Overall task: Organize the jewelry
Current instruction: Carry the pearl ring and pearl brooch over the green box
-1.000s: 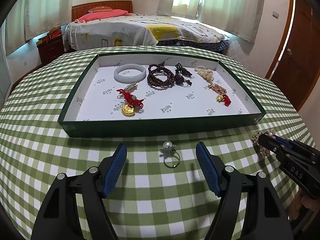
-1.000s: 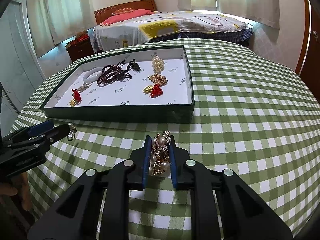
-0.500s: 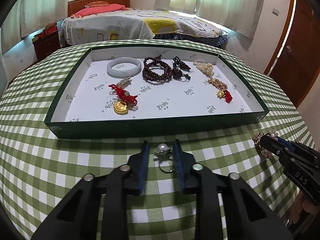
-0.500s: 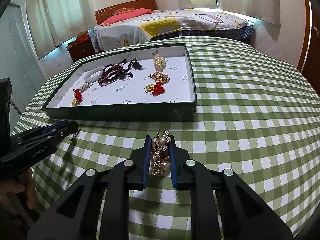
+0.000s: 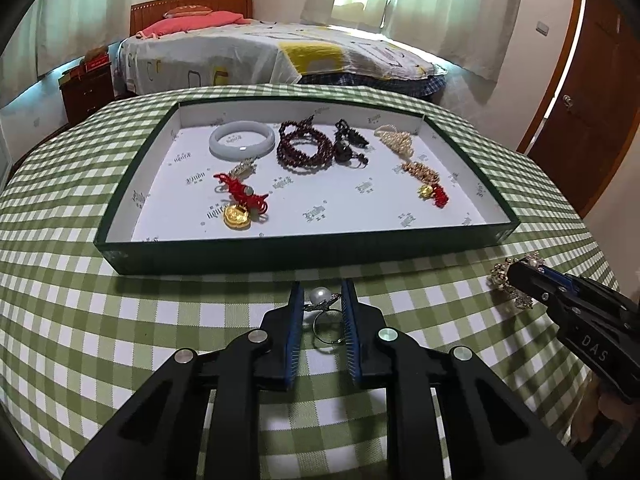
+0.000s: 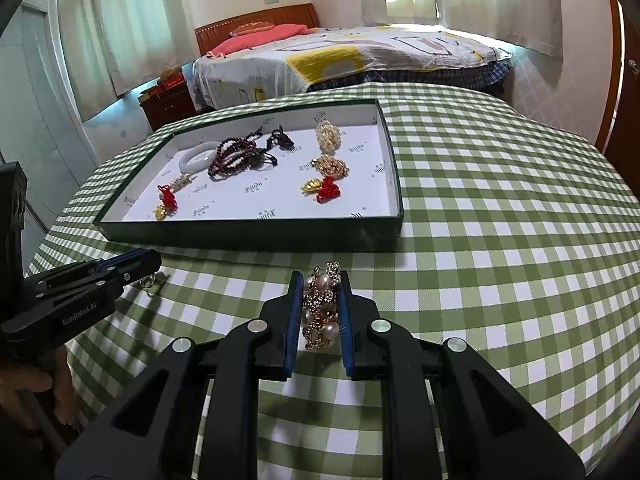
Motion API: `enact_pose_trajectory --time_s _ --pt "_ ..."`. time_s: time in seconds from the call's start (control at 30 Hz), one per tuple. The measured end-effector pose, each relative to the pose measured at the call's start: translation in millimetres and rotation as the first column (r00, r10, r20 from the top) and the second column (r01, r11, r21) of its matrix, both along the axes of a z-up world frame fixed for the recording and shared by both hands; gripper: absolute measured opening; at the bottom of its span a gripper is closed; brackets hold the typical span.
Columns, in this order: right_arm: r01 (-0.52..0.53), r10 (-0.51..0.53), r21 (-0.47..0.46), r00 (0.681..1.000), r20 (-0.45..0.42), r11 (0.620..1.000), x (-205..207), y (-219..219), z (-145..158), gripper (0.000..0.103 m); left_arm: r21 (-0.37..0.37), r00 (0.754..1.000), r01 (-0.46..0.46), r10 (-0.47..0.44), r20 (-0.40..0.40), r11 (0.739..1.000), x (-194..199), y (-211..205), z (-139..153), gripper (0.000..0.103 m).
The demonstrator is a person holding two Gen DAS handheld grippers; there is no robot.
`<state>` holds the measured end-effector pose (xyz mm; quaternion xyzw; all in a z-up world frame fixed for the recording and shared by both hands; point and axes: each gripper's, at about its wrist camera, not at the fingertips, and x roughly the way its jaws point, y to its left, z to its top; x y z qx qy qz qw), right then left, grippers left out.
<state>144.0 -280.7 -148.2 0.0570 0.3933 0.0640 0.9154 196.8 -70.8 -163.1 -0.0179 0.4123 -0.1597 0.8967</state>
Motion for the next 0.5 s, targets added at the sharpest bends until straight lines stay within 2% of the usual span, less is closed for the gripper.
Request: enact_pose_trajectory --time_s 0.5 --pt "-0.025 0.025 -0.004 0.996 0.088 1.0 -12.6 10.0 37.9 0.017 -0.016 0.997 -0.005 0.006 0.081 1.0 -14.4 5.4 31.9 0.02"
